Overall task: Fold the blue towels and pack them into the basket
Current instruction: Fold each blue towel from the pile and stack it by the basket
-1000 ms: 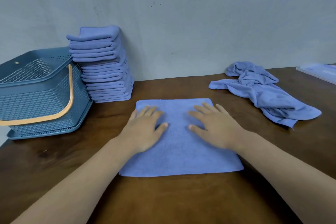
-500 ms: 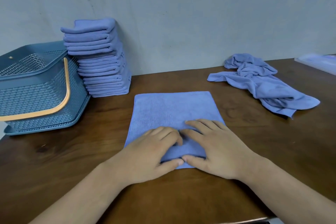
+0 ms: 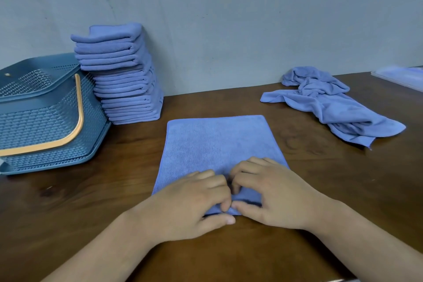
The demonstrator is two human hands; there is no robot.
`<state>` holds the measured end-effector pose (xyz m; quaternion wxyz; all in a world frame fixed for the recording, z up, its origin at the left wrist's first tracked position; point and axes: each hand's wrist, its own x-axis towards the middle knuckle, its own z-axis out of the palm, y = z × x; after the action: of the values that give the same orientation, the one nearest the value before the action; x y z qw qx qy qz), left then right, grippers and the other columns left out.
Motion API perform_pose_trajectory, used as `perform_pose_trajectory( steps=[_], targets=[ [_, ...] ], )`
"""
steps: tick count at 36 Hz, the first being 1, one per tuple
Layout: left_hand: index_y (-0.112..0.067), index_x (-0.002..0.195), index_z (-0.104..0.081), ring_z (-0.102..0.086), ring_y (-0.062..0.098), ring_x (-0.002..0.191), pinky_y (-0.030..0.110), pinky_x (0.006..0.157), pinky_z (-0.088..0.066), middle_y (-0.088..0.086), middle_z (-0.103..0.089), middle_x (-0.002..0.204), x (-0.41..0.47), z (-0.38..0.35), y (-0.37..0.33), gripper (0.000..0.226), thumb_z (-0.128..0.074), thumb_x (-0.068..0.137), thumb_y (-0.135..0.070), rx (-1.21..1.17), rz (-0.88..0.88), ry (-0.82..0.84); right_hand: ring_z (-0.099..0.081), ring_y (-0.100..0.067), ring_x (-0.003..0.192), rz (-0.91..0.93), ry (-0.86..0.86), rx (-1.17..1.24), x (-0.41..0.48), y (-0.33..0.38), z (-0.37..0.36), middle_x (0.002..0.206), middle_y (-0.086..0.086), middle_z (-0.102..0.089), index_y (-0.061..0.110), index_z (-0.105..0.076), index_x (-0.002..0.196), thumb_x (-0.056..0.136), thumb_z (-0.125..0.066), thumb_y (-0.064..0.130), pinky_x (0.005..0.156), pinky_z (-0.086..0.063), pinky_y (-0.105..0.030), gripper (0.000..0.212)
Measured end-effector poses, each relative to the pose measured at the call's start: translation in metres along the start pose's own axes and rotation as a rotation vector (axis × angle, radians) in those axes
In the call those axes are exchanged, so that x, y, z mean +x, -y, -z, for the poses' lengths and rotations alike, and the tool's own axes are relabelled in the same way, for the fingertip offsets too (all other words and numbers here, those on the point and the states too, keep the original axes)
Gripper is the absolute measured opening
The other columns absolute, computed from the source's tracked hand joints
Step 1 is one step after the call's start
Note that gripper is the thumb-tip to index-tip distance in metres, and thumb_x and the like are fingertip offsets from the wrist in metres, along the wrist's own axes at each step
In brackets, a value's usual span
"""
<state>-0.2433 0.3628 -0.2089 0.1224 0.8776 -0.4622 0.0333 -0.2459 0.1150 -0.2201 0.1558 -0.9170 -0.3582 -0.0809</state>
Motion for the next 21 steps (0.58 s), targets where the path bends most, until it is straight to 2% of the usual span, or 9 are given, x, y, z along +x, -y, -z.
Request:
perform_pose_trajectory(
  steps=[4,8,11,13,17,21],
  targets=[
    [-0.033,0.096,-0.054,-0.044,0.002,0.096,0.028,0.091,-0.044,-0.02,-0.048,0.101,0.001,-0.001,0.0,0.023,-0.048,0.109,-0.051,0.022,-0.002,0.008,-0.052,-0.002,0.108,0.028,0.011,0.011,-0.003,0.0,0.005,0.113,0.025,-0.057,0.039,-0.061,0.102,0.098,-0.061,0.06,0.093,-0.041,-0.029,0.021],
    [-0.028,0.097,-0.056,-0.052,0.006,0.099,0.024,0.092,-0.043,-0.017,-0.054,0.1,0.0,0.001,0.004,0.021,-0.052,0.109,-0.045,-0.144,0.071,-0.003,-0.051,-0.001,0.113,0.06,0.046,0.005,-0.008,0.002,0.01,0.118,0.027,-0.055,0.042,-0.062,0.11,0.092,-0.063,0.067,0.098,-0.039,-0.027,0.031],
    [-0.029,0.097,-0.055,-0.053,0.006,0.099,0.019,0.089,-0.041,-0.017,-0.055,0.097,0.0,0.003,0.005,0.021,-0.052,0.109,-0.046,-0.207,0.119,0.016,-0.053,-0.001,0.108,0.057,0.023,-0.012,-0.007,0.003,0.008,0.115,0.025,-0.058,0.039,-0.063,0.107,0.094,-0.063,0.057,0.093,-0.044,-0.029,0.021],
    [-0.031,0.097,-0.054,-0.052,0.005,0.099,0.018,0.088,-0.04,-0.018,-0.055,0.096,0.001,0.002,0.002,0.021,-0.051,0.109,-0.047,-0.185,0.126,0.011,-0.055,-0.003,0.103,0.061,0.015,-0.043,-0.006,0.003,0.006,0.111,0.023,-0.061,0.037,-0.064,0.104,0.097,-0.06,0.047,0.088,-0.048,-0.031,0.013],
    [-0.036,0.1,-0.051,-0.051,0.004,0.095,0.017,0.085,-0.039,-0.019,-0.054,0.094,0.003,-0.003,-0.009,0.024,-0.055,0.103,-0.06,-0.096,0.136,-0.06,-0.058,-0.004,0.099,0.069,0.007,-0.096,-0.01,0.003,0.007,0.109,0.02,-0.063,0.035,-0.065,0.106,0.098,-0.057,0.041,0.081,-0.05,-0.029,0.013],
    [-0.033,0.108,-0.056,-0.049,0.004,0.091,0.029,0.084,-0.048,-0.02,-0.053,0.099,0.002,-0.016,-0.014,0.03,-0.053,0.102,-0.062,0.069,0.121,-0.141,-0.061,0.0,0.107,0.041,-0.016,-0.09,-0.023,-0.003,0.011,0.115,0.023,-0.064,0.036,-0.067,0.113,0.099,-0.059,0.04,0.083,-0.05,-0.024,0.016]
  ],
)
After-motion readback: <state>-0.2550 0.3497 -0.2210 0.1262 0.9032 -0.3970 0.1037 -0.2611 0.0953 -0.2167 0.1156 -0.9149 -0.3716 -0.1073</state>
